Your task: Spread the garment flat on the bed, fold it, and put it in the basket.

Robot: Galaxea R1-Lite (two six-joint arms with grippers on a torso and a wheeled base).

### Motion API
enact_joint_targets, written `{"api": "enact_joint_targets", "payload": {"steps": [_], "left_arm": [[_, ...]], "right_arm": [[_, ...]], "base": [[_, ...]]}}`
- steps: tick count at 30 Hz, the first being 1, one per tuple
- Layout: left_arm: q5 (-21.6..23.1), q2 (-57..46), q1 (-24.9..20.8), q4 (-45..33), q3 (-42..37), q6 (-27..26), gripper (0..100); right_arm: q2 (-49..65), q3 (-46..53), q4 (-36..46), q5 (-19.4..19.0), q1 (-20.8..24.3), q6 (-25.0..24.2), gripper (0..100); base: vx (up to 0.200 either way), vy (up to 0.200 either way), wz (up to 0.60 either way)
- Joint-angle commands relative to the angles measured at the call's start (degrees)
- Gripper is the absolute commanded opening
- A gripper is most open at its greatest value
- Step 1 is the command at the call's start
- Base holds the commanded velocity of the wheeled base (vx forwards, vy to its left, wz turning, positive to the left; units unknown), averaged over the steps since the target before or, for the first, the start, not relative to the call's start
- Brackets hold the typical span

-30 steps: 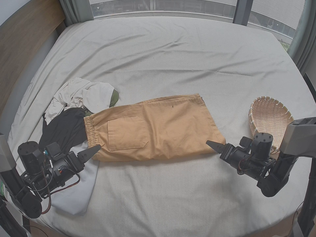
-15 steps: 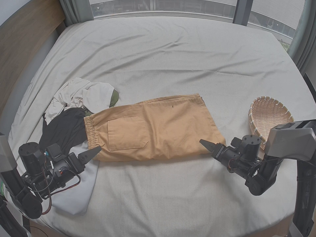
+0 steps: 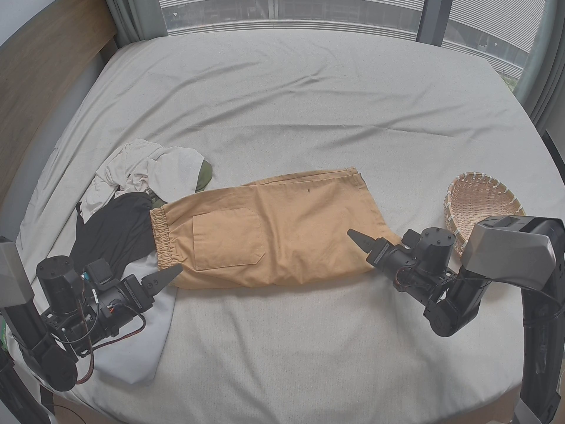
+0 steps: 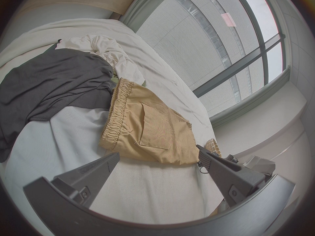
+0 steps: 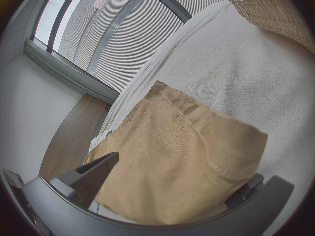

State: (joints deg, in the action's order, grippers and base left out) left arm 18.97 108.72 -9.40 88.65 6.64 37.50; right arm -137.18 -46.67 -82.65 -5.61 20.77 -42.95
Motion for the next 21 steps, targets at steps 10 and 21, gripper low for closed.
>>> {"api": "enact_joint_targets", "payload": {"steps": [10, 21], "left_arm": [[-0.1, 0.1, 0.5, 0.0, -0.9, 0.0, 100], [-0.1, 0.7, 0.2, 0.0, -0.8, 0.2, 100]], "right_arm": [[0.6, 2.7, -3.2, 0.1, -0.3, -1.8, 0], [11.1, 15.9, -5.6, 0.1, -5.1, -1.5, 0]], "base": [[0.000, 0.000, 0.00], [0.000, 0.000, 0.00]]}}
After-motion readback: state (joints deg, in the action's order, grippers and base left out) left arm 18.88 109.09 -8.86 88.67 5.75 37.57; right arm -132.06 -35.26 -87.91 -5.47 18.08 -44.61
